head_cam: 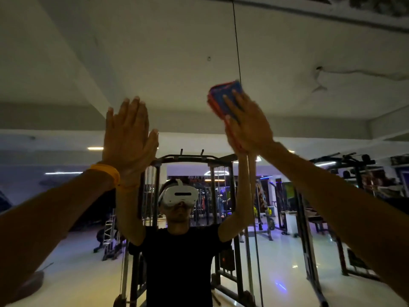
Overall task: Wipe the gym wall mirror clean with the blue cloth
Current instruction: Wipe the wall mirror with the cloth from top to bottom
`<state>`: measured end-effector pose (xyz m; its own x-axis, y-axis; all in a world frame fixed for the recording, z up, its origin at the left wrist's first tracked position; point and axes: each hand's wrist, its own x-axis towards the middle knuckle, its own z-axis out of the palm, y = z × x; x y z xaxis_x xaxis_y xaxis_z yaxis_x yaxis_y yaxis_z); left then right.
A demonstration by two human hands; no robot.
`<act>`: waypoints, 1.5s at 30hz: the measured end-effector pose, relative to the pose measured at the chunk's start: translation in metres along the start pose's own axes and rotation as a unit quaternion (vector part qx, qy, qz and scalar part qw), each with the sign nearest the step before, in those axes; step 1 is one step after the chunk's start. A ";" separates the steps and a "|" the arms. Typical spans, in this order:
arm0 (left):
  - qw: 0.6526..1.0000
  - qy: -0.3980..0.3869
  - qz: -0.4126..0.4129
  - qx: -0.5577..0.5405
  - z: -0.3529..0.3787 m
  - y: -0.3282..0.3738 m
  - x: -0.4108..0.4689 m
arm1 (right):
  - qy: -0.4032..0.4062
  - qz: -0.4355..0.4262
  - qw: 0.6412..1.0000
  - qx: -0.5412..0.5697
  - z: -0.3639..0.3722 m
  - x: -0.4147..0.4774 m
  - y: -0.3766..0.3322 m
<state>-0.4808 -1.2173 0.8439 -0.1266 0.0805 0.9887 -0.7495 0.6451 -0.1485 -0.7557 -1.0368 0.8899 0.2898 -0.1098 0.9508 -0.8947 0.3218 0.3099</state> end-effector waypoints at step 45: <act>0.995 -0.052 0.022 -0.083 -0.006 0.005 -0.136 | -0.012 0.198 0.980 0.018 0.000 -0.147 -0.118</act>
<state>-0.4630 -1.2206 0.7092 -0.2299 0.0392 0.9724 -0.6246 0.7603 -0.1783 -0.6924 -1.0583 0.7134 -0.0902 -0.0063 0.9959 -0.9470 0.3101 -0.0838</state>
